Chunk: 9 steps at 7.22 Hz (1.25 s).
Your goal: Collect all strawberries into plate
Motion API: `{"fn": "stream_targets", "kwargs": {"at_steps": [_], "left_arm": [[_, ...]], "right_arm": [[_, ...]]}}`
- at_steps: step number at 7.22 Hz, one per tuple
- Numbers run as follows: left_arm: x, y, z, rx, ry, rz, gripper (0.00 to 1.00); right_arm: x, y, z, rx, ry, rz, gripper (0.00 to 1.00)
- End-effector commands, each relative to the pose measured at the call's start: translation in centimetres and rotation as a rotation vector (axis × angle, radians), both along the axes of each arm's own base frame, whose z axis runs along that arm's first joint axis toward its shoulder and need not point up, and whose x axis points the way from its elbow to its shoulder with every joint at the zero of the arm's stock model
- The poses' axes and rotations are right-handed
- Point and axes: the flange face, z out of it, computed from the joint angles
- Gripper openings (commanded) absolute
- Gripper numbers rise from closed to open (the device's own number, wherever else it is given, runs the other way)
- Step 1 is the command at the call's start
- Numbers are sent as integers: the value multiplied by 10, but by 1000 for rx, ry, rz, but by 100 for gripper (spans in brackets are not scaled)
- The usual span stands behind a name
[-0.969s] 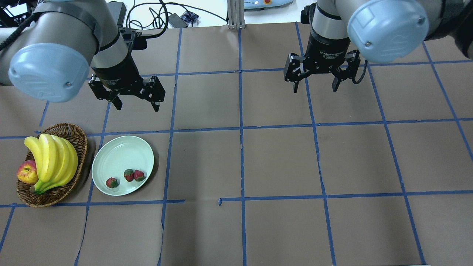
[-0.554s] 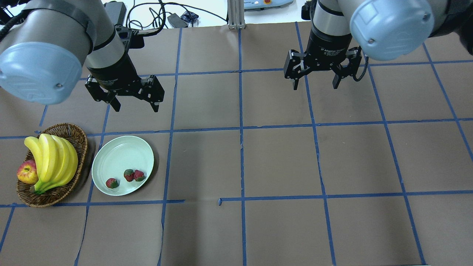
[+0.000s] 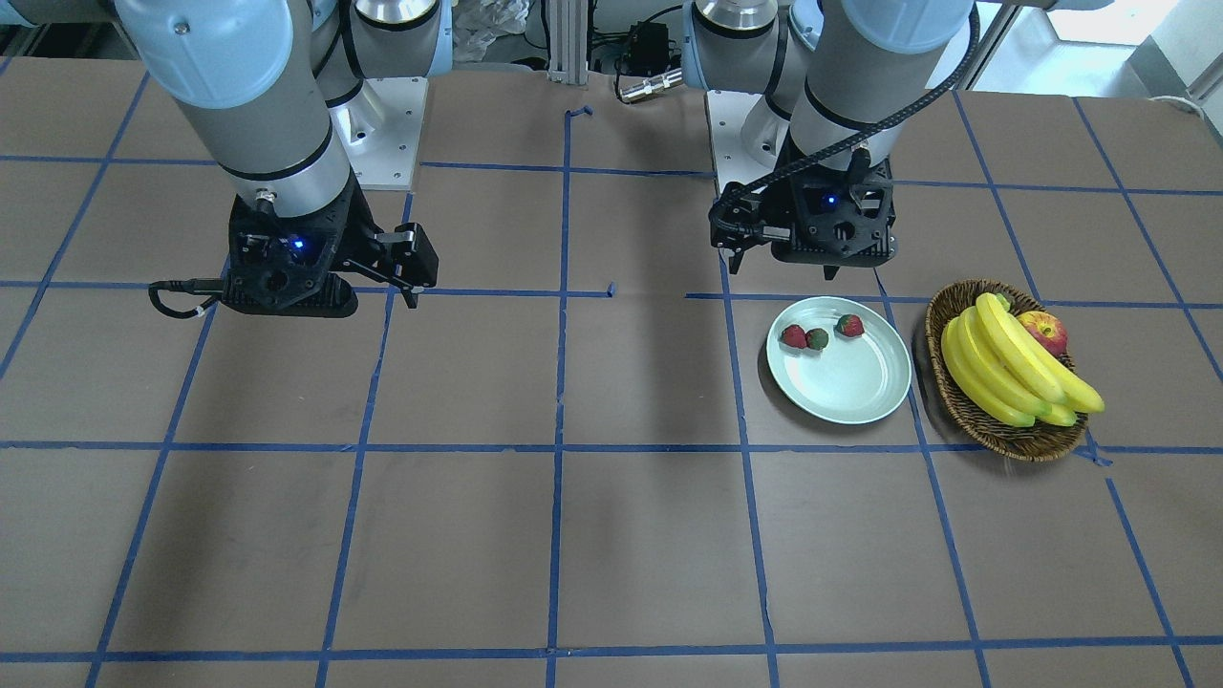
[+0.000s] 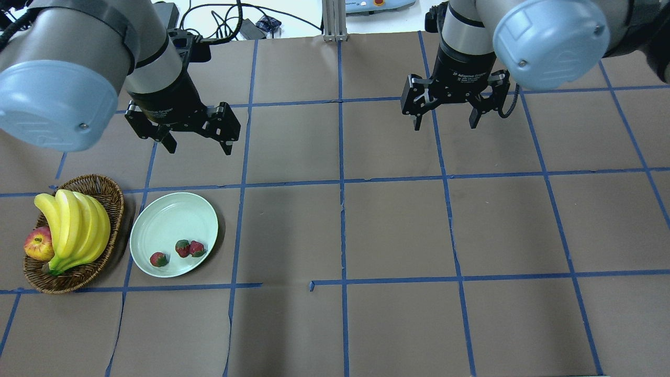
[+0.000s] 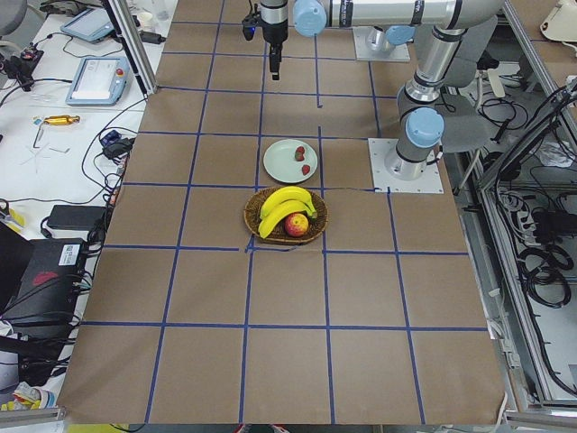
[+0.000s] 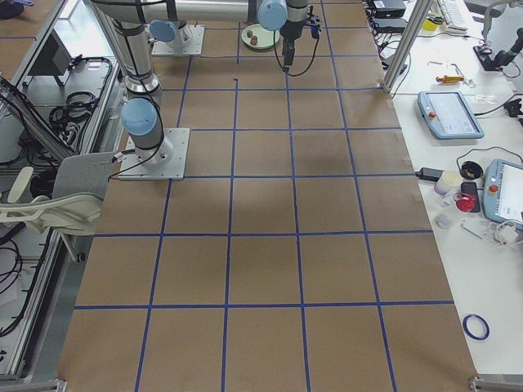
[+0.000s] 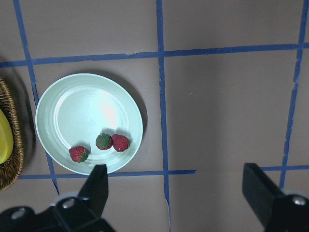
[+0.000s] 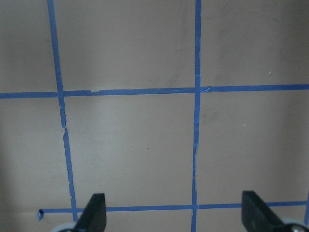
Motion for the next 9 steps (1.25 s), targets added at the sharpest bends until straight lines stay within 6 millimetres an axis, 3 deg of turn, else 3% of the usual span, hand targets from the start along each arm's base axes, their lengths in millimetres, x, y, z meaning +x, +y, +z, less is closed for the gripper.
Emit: {"fn": "stream_targets", "kwargs": {"at_steps": [1, 4, 9], "left_arm": [[-12, 5, 5, -9, 2, -15, 100], [-8, 7, 15, -26, -1, -9, 100], [-3, 3, 9, 23, 44, 12, 100]], "right_arm": [[-1, -2, 10, -25, 4, -7, 100], [0, -1, 22, -42, 1, -14, 100], [-1, 9, 32, -35, -7, -13, 100]]}}
